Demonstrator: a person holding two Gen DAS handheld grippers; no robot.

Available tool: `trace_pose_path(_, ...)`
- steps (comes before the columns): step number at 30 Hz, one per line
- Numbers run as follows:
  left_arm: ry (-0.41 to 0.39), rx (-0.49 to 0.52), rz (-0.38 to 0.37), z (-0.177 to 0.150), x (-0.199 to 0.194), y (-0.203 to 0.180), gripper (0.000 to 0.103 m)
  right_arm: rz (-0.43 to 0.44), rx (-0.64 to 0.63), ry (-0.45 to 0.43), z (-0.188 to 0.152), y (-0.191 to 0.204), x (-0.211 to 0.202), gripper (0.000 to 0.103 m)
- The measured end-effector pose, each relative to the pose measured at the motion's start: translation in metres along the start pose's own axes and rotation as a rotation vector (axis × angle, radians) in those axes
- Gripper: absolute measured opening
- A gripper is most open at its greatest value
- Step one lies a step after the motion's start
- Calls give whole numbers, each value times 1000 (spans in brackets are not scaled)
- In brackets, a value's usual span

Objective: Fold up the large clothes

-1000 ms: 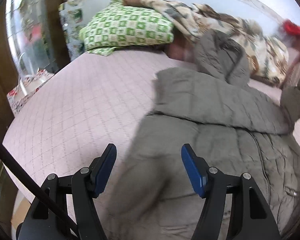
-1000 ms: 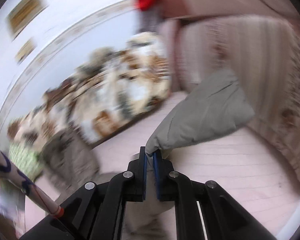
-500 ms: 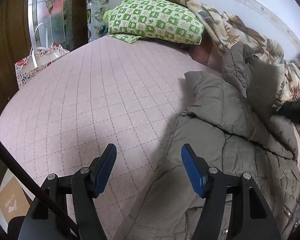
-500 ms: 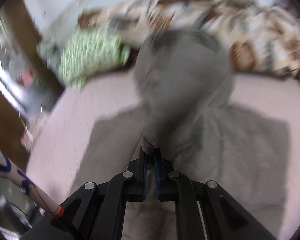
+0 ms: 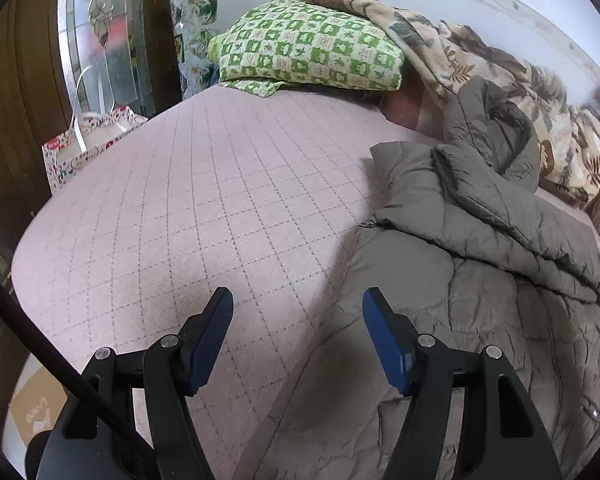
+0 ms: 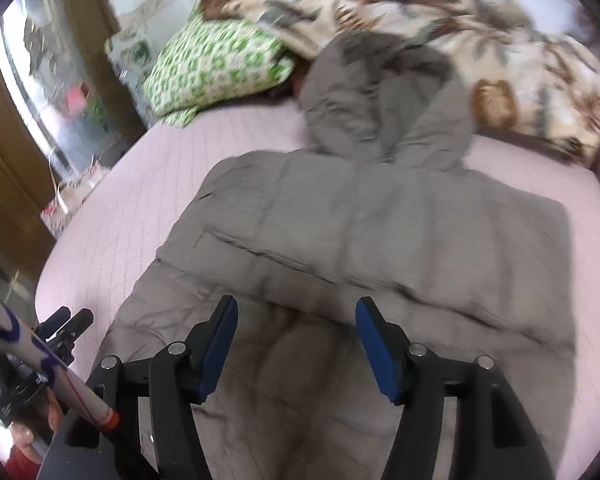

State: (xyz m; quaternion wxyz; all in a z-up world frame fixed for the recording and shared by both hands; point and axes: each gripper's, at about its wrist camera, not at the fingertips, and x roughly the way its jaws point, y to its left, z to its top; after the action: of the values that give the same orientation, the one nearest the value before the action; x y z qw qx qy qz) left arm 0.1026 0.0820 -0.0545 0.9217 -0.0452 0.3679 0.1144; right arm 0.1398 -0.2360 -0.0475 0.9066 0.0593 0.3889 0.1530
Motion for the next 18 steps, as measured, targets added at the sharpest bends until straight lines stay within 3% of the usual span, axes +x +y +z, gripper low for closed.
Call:
trace_pose_path(5,-5,17,-19,4,-15,-10,66,-57,117,-81,-26,-54,-46,67)
trace_pose_path(10,0,47,-50,24,-22,-23,66,-131,314,-172,-56,-133,-86,67)
trace_pose_path(15,36,82,-59,58,0,-43,67,-206,452,-207,-78,-194,-96,67)
trace_pose_path(18,97,65,-113,80,24,-58,67,-221,519,-217,-84,-218,-93,67)
